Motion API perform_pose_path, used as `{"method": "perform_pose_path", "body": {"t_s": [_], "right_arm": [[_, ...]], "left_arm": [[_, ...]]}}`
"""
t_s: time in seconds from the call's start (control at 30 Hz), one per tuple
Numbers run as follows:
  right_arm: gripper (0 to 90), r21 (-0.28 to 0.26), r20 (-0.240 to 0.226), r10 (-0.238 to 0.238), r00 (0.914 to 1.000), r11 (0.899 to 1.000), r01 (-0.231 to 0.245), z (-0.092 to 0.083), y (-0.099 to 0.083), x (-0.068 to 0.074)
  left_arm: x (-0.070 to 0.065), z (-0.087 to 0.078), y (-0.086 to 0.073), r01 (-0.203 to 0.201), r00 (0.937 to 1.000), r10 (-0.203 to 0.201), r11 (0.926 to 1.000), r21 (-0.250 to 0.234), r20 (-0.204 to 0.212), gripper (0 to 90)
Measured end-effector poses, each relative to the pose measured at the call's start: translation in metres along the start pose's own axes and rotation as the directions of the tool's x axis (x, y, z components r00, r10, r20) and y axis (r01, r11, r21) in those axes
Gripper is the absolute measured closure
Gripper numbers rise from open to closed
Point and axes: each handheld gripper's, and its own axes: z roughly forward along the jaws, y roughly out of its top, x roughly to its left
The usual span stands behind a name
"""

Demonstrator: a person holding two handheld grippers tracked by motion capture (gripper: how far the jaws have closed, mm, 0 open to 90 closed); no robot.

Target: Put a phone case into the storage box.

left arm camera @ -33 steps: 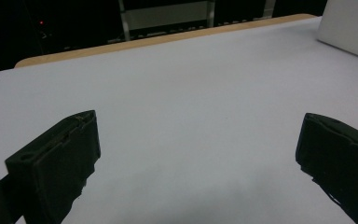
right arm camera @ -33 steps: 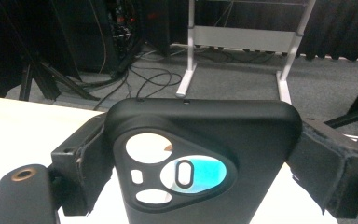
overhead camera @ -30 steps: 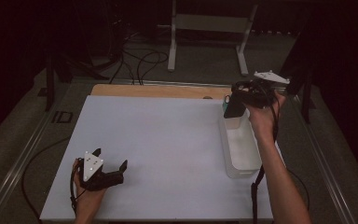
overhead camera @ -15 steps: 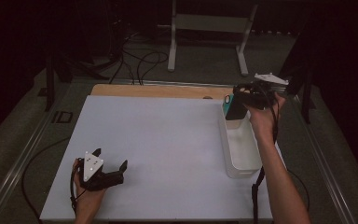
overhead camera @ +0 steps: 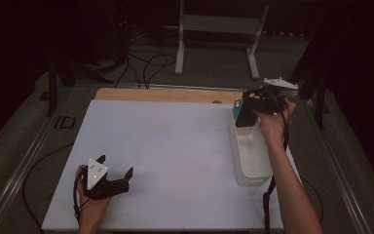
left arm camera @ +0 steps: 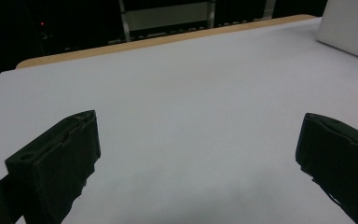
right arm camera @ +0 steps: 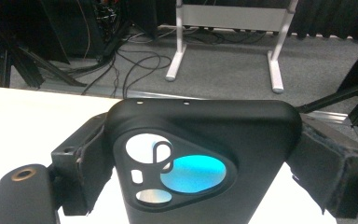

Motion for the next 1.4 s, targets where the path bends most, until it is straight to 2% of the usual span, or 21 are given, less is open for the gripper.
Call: {"method": "perform_pose_path", "body": {"t_s": [0.3,1.4], "right_arm": [[13.3,0.016,0.001,-0.015,0.9999,1.000,0.015,0.007,-0.004,0.005],[13.3,0.084,0.024,-0.001,0.9997,0.996,-0.001,0.027,-0.026,0.001]], "left_arm": [[0.000,-0.001,0.000,0.003,1.0000,-0.003,1.0000,-0.003,0.000,0.2],[0.000,0.000,0.000,0.000,1.0000,0.000,1.0000,-0.001,0.003,0.2]]}}
